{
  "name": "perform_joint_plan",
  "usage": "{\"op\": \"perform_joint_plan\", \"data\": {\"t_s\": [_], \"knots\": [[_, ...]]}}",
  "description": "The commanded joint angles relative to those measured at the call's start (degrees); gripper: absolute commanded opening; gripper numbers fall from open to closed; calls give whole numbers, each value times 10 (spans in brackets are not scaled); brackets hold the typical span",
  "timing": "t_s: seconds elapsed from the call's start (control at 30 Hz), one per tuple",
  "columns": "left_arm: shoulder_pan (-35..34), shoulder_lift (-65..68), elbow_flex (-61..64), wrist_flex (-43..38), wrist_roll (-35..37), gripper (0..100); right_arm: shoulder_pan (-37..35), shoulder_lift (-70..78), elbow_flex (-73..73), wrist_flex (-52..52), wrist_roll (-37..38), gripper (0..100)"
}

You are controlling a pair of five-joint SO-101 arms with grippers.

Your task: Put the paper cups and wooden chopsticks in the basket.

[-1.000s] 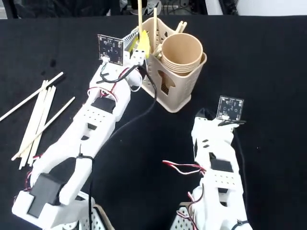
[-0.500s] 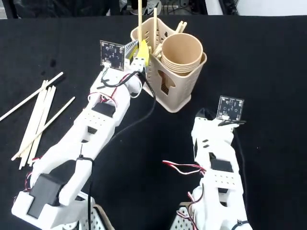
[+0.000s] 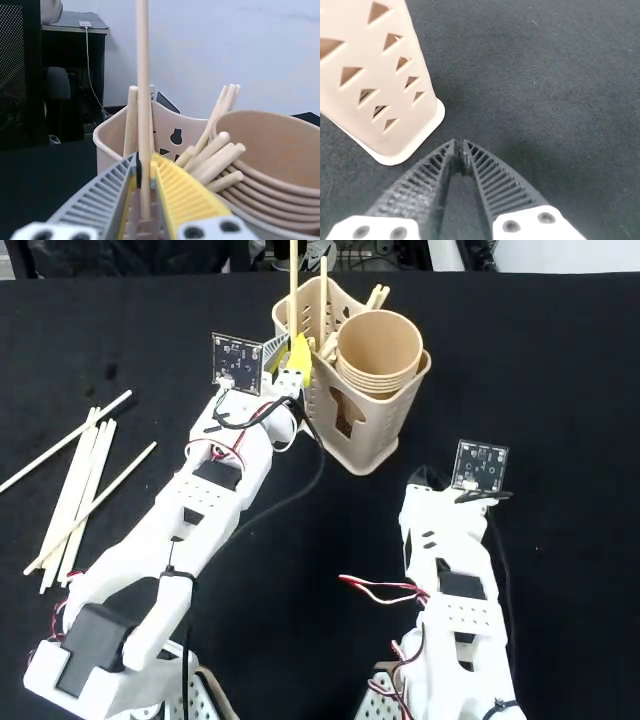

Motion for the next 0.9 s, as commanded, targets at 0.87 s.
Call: {"op": "perform_joint_plan", "data": {"t_s": [0.87], "knots": [[3, -215, 160, -164, -4, 30, -2, -13, -3, -11, 5, 15]]}}
